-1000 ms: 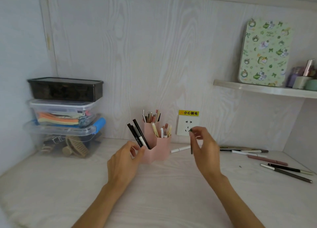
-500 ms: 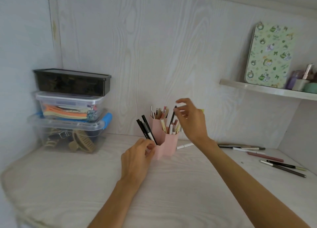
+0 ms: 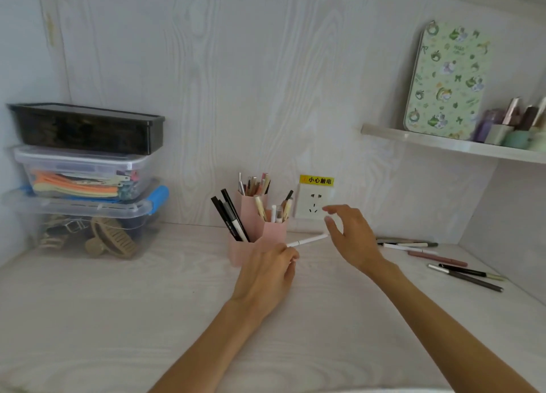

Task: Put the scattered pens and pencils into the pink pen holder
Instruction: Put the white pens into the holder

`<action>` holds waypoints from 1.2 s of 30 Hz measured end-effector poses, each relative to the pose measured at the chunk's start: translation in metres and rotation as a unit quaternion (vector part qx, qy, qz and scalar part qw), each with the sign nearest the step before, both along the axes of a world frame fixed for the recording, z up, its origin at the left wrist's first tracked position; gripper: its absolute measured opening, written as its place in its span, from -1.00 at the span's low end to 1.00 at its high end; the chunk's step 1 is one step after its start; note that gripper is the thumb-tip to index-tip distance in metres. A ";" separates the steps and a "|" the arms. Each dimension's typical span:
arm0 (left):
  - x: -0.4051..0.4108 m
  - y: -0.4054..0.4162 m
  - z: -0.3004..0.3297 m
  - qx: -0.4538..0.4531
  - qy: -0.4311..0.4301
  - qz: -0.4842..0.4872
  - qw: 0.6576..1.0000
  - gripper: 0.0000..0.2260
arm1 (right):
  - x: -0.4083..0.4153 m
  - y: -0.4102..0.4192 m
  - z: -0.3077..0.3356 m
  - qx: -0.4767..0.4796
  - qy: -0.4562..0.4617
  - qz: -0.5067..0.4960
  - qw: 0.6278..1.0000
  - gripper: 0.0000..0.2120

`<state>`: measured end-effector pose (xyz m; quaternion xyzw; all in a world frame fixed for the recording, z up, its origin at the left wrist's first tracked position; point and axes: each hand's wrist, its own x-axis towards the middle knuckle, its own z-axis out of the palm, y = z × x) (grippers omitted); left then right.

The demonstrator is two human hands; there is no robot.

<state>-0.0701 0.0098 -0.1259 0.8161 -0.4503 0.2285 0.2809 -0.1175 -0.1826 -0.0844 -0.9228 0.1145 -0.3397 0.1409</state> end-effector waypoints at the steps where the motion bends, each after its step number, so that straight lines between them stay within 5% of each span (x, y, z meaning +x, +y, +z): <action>1: -0.001 -0.007 0.000 0.021 0.010 0.003 1.000 -0.74 | -0.006 -0.009 -0.011 -0.040 0.045 -0.028 0.998 -0.74; 6: -0.005 -0.053 -0.002 0.123 0.055 0.095 0.986 -0.66 | -0.038 -0.059 -0.047 -0.046 0.167 -0.155 0.973 -0.63; 15: 0.005 -0.069 -0.009 0.096 0.110 0.134 0.980 -0.73 | -0.034 -0.112 -0.048 0.083 0.262 -0.290 0.917 -0.50; 24: 0.003 -0.065 -0.011 0.020 0.098 0.093 0.991 -0.72 | -0.031 -0.073 -0.052 0.007 0.252 -0.162 0.954 -0.52; 30: -0.014 -0.050 0.005 -0.177 0.075 0.063 0.979 -0.81 | -0.028 -0.032 -0.051 0.022 0.155 -0.060 0.986 -0.63; 36: -0.017 -0.003 0.025 -0.354 0.111 0.097 0.924 -0.91 | -0.009 0.003 -0.039 0.116 0.121 0.097 0.981 -0.77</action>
